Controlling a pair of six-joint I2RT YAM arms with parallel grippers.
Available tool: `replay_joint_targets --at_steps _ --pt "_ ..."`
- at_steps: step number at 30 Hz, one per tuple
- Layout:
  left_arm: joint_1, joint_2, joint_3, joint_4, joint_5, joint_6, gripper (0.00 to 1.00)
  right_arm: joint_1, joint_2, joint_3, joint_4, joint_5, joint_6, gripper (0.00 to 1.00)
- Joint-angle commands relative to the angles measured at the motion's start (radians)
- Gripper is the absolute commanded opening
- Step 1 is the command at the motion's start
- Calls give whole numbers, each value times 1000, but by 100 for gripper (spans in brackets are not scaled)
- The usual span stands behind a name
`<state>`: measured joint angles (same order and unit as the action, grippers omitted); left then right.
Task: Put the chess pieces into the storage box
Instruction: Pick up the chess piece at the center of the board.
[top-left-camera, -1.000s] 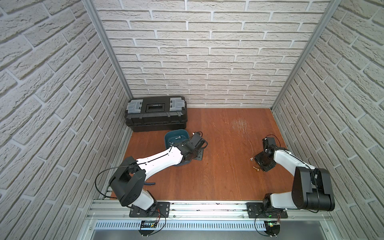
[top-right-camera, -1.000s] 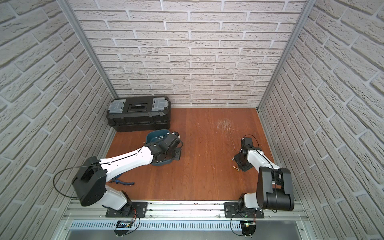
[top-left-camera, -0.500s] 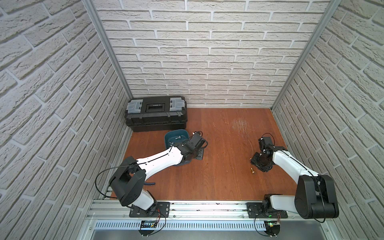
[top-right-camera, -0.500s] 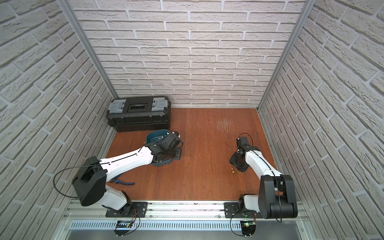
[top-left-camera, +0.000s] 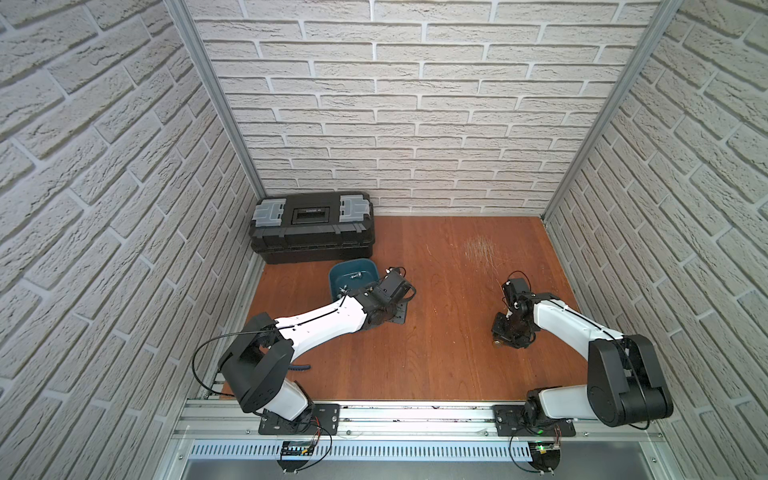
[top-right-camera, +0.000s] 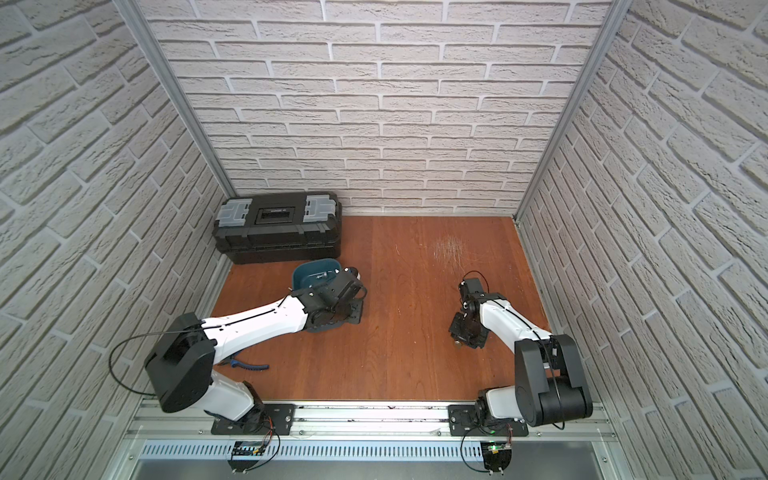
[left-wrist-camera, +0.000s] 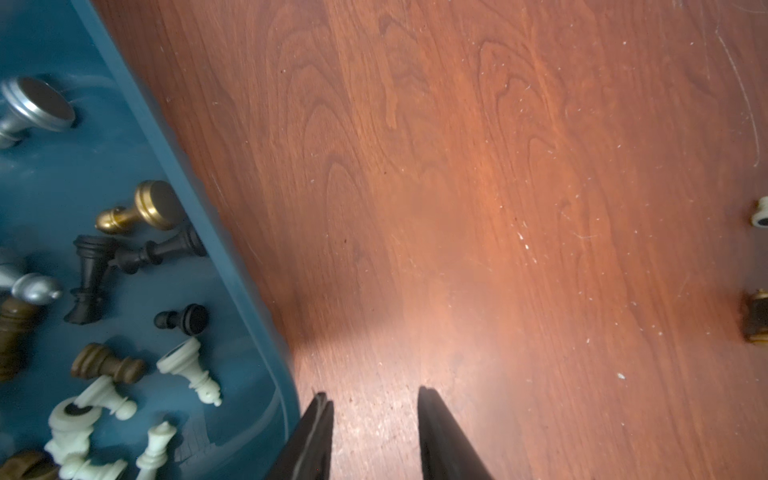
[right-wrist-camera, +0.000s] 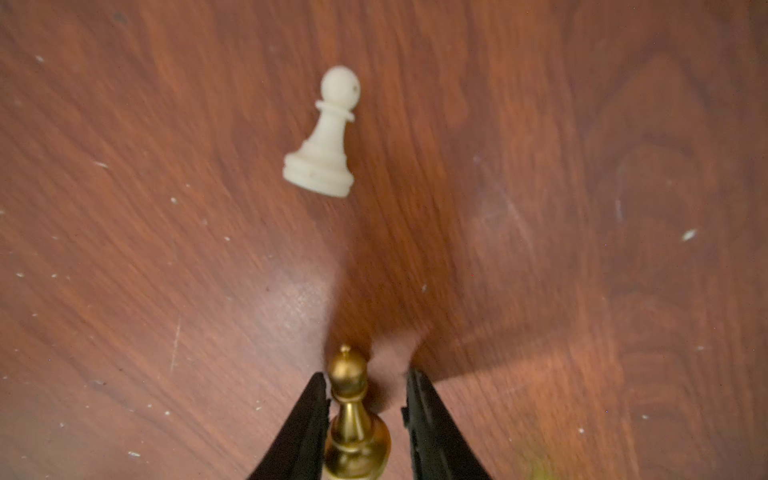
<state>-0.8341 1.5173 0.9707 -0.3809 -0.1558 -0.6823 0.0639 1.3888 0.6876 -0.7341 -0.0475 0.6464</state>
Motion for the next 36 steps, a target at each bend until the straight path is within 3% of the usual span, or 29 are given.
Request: replay_joint_targets --at_steps 1,13,21,27,32,36 --pt "-6 -5 -10 24 -13 -8 39 6 10 -23 35 -31 -13 32" --pt "-6 -8 -15 25 -16 -5 39 6 39 -46 93 -85 -22 7" --pt "-3 -93 -31 8 -71 -15 39 54 -43 20 68 -70 14 2" --pt "54 -258 -100 -10 -121 -53 38 306 -8 219 118 -6 85 2" --pt "142 -421 -162 -107 -148 -88 38 562 201 528 190 78 27 3" --pt "228 -544 -198 -218 -152 -107 37 680 403 773 241 61 -54 3"
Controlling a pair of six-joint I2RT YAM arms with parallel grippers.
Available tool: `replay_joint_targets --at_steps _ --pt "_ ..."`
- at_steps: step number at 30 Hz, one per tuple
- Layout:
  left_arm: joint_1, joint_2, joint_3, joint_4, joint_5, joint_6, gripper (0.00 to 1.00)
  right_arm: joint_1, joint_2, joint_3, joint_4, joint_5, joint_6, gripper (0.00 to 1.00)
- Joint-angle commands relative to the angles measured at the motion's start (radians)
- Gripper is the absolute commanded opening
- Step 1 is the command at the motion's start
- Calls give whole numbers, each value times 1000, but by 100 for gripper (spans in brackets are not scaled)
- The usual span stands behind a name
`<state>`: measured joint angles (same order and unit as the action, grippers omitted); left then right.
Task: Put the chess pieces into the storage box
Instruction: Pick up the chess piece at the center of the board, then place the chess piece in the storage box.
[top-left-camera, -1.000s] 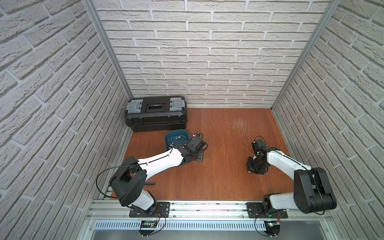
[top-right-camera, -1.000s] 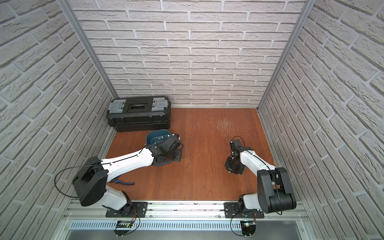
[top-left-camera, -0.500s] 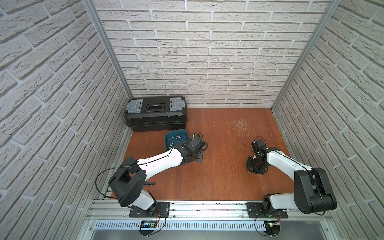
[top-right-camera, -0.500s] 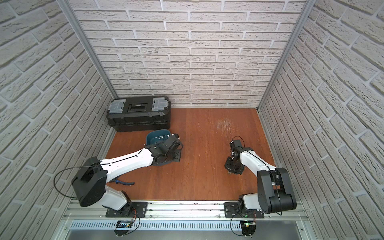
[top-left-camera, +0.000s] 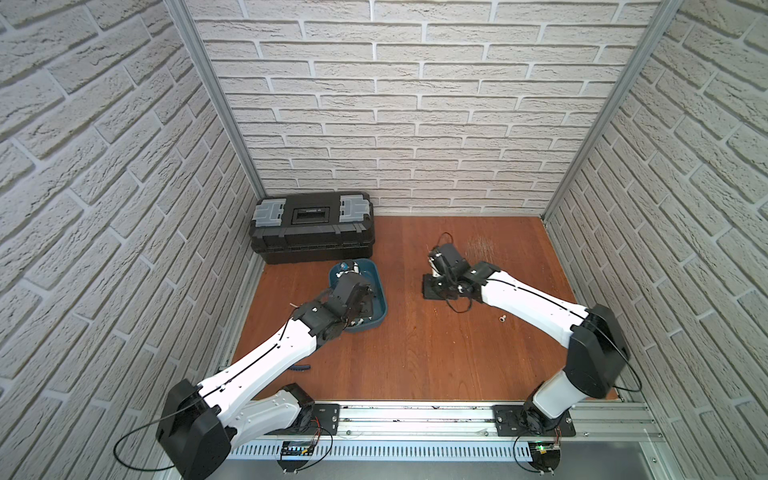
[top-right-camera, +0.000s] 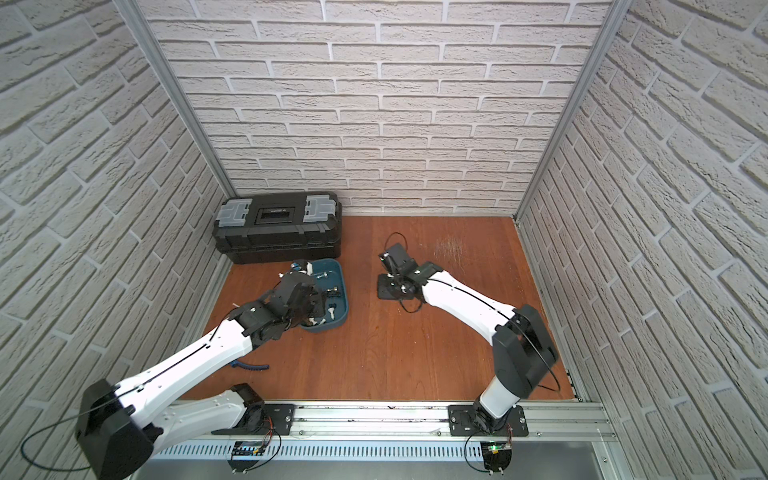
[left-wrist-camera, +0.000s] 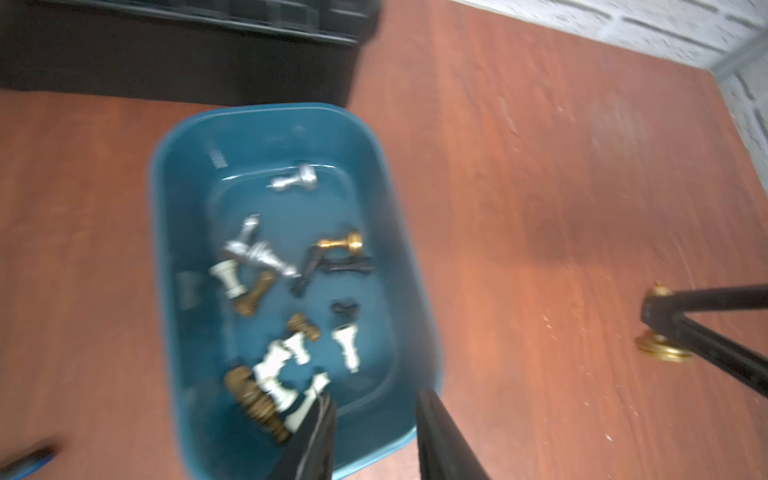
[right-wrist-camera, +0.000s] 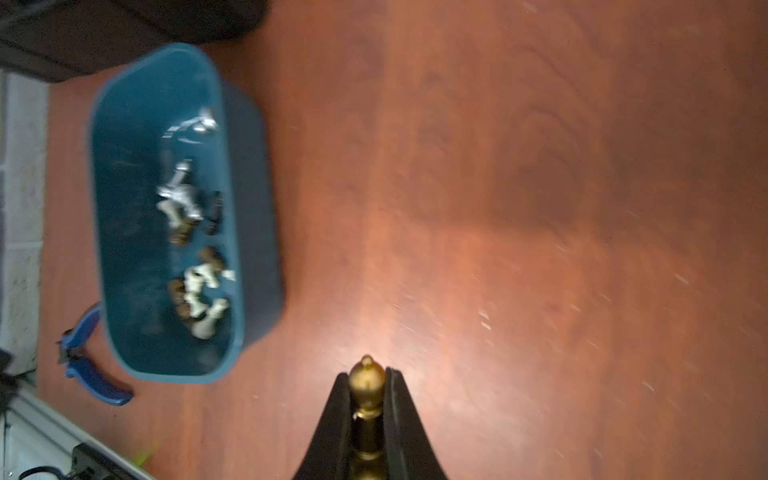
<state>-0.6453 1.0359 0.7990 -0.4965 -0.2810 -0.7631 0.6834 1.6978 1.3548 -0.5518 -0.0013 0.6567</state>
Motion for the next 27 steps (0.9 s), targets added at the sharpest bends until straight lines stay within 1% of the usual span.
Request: replay_joint_targets --at_steps 1,4,5,7,10,13,14,17,21,24,27 --pt "65 -99 -36 -130 -27 -30 37 83 151 169 62 9 -82 4" --pt "119 -203 -64 -193 -27 -34 37 141 272 304 66 18 -125 4" --pt "135 -237 -71 -211 -26 -38 37 157 327 340 67 24 -136 4" --pt "157 -287 -86 -234 -22 -46 38 183 384 388 66 33 -143 6" --pt "170 -344 -100 -256 -13 -53 39 205 443 424 69 39 -141 8" --pt "174 -346 -93 -281 -6 -51 39 214 463 433 63 54 -140 12" --pt "174 -343 -89 -286 -3 -51 39 213 460 433 60 63 -139 17" --pt "174 -338 -86 -283 6 -48 39 213 436 430 42 86 -140 29" --pt "174 -318 -81 -257 20 -42 39 213 366 392 31 129 -144 35" --pt "167 -244 -65 -230 37 -39 39 204 289 331 32 158 -150 36" --pt "124 -168 -37 -177 34 -40 38 170 165 235 21 219 -135 36"
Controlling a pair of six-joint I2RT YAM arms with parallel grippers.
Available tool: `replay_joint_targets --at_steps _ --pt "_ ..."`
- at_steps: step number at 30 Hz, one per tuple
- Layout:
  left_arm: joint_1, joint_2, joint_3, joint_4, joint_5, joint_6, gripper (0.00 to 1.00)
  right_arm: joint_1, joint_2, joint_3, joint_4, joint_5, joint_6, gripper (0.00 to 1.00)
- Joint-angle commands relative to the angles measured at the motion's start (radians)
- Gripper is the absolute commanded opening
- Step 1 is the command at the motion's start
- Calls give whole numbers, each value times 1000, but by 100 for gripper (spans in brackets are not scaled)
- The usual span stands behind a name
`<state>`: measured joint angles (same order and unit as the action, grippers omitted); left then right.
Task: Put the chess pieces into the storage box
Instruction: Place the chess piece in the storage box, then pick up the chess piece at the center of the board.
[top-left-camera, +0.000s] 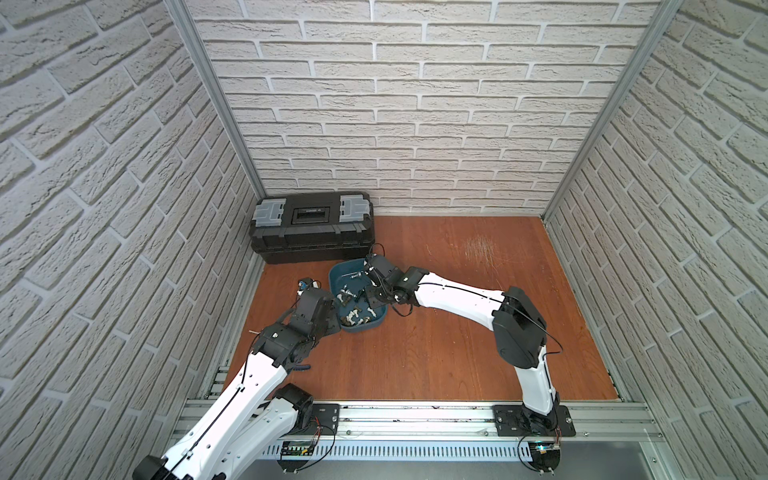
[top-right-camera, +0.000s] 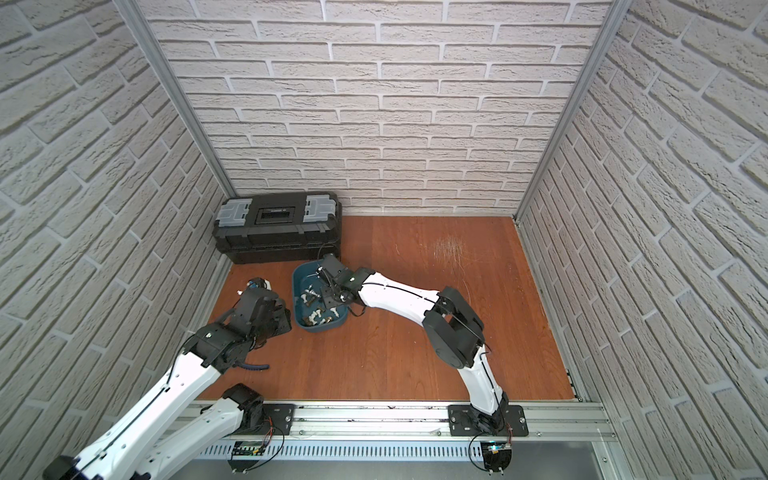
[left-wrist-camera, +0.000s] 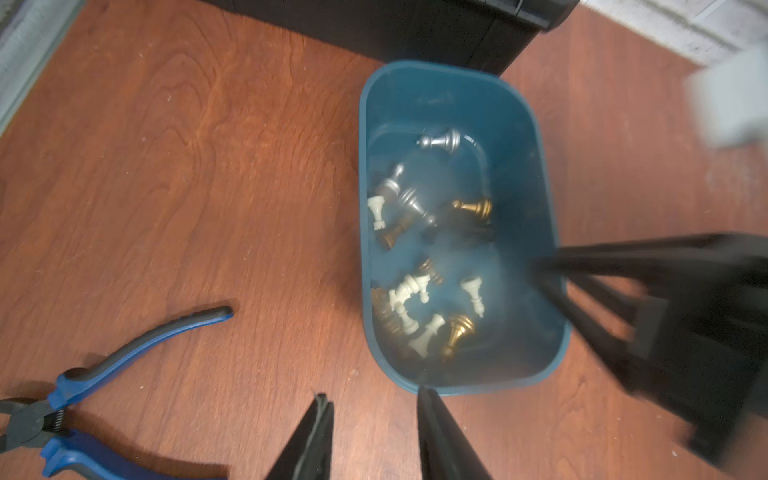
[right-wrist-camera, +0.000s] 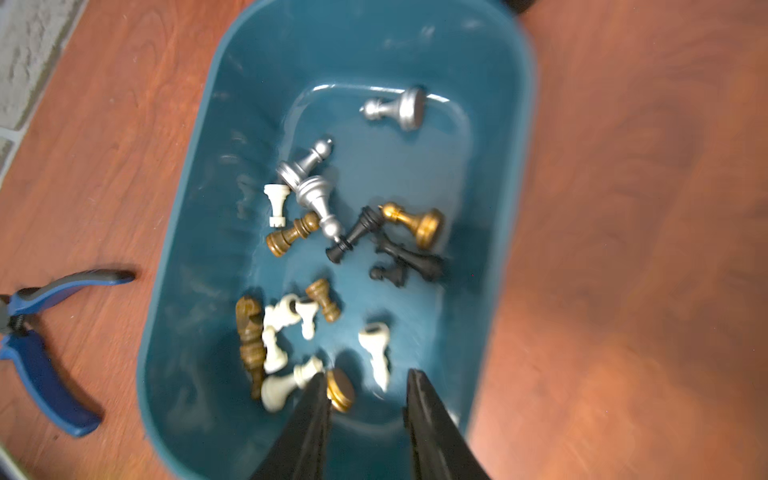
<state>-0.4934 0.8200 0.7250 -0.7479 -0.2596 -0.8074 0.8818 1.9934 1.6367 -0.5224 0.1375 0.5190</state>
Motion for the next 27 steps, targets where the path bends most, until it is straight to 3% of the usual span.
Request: replay_joint_targets --at_steps 1,8,14,19,22,27 --pt "-51 83 50 97 8 -2 39 -49 -173 -87 -22 98 14 36" --pt "-257 462 258 252 -18 44 40 -289 -425 -358 -147 123 54 37" --pt "-422 886 634 259 -1 122 41 -529 -632 -535 -200 238 -29 40" --pt "-496 1182 931 275 91 189 41 -786 -813 -644 -152 212 -18 41" --pt "-524 1312 1047 326 167 217 42 -856 -904 -690 -119 219 35 41" --pt "-562 1487 1221 376 249 250 42 -859 -936 -742 -79 188 93 41"
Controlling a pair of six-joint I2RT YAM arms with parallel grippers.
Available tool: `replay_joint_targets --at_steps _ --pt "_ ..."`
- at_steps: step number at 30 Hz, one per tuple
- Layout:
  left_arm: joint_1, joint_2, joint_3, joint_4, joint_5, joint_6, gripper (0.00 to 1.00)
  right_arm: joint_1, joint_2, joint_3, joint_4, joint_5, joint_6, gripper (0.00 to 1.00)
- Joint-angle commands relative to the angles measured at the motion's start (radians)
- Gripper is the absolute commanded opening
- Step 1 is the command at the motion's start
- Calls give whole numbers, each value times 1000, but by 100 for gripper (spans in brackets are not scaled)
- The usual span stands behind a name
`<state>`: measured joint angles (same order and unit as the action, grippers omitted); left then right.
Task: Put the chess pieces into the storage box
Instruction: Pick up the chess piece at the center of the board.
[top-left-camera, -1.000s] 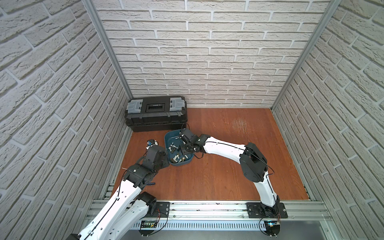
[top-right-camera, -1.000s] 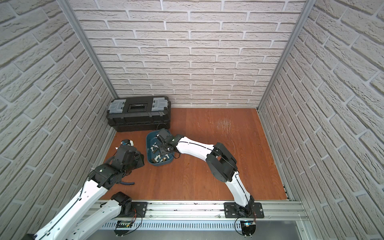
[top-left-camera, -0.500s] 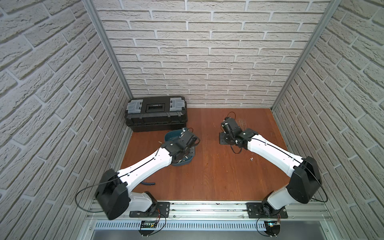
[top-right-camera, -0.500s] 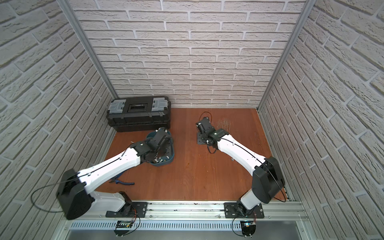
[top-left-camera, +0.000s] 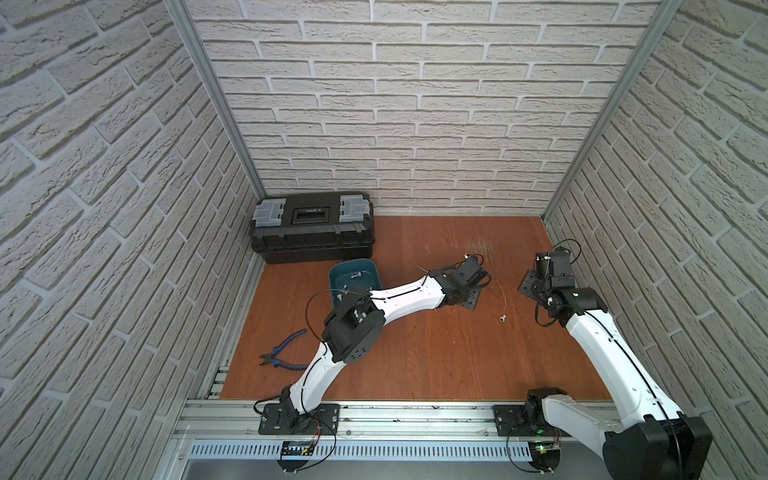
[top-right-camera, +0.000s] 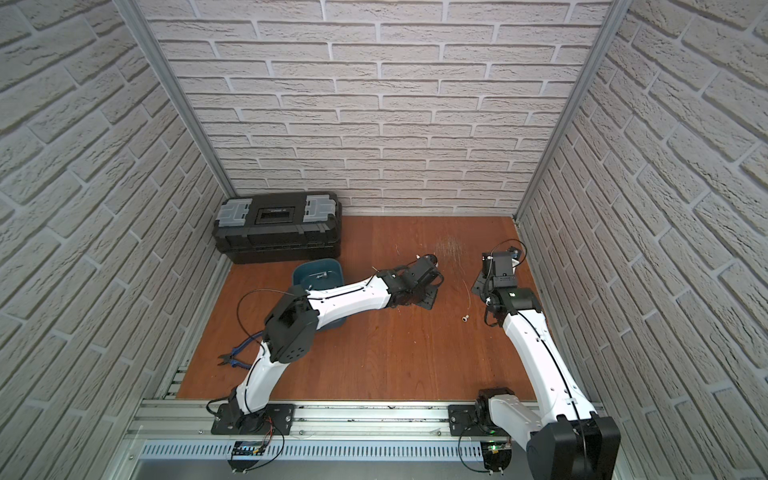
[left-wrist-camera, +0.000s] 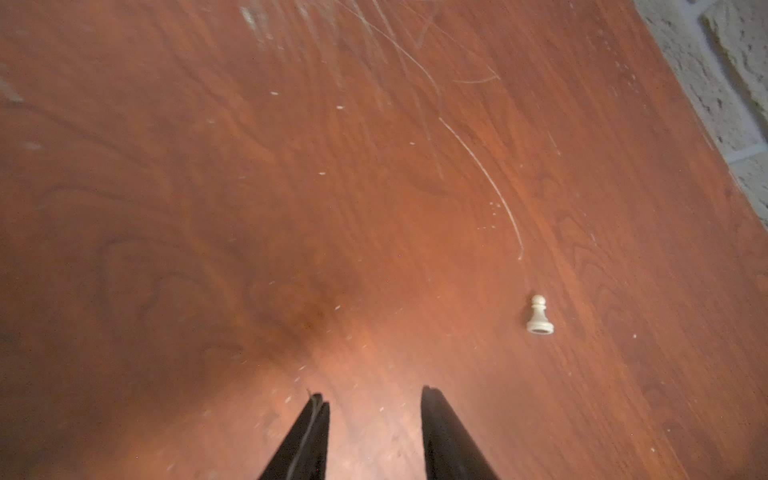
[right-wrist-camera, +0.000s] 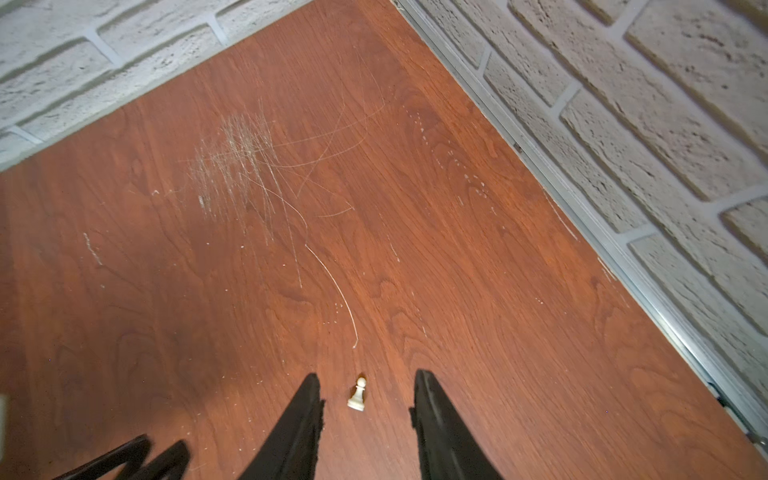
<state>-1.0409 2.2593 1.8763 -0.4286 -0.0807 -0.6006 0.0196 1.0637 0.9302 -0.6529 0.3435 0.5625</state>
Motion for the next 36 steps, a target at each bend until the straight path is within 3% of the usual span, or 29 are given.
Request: replay_joint_targets --at_steps 1,6,10,22,36 --pt "-21 77 100 63 84 47 41 3 -16 -48 52 -26 69 41" --pt "-44 158 178 106 132 75 41 3 -54 -105 70 -82 131 40" --pt "-53 172 176 142 167 109 41 3 -102 -134 37 -56 160 40" --pt "-88 224 183 175 174 133 39 -6 -196 -52 -36 165 47 40" --pt "-115 304 279 119 153 169 39 -7 -200 -45 -28 153 49 41"
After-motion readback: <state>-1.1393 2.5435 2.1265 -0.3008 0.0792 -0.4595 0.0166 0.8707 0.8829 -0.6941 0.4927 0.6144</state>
